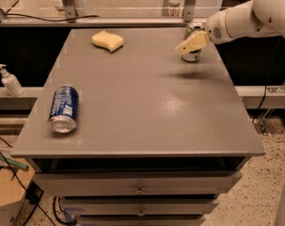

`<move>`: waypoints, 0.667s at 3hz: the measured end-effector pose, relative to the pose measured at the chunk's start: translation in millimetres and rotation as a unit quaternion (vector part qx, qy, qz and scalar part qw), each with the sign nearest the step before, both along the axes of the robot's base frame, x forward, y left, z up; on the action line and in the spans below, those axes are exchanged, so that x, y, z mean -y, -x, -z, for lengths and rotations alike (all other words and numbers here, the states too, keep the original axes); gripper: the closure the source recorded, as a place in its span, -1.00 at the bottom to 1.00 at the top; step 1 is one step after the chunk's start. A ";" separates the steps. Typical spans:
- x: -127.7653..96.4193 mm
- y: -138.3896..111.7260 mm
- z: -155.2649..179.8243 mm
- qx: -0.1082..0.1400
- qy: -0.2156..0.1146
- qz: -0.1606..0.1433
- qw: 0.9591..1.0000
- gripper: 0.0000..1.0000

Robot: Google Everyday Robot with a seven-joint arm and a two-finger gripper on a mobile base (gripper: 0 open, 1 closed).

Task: Pick 7up can

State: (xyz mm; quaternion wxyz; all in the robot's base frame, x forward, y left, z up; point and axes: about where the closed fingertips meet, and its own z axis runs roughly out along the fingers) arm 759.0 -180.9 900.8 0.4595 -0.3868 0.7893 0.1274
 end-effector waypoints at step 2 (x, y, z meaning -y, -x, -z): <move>-8.2 -17.2 22.5 -0.035 -0.014 -0.013 0.999 -0.04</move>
Offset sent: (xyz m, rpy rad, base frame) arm 0.0216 0.0036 -0.0233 0.0399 0.0892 0.0301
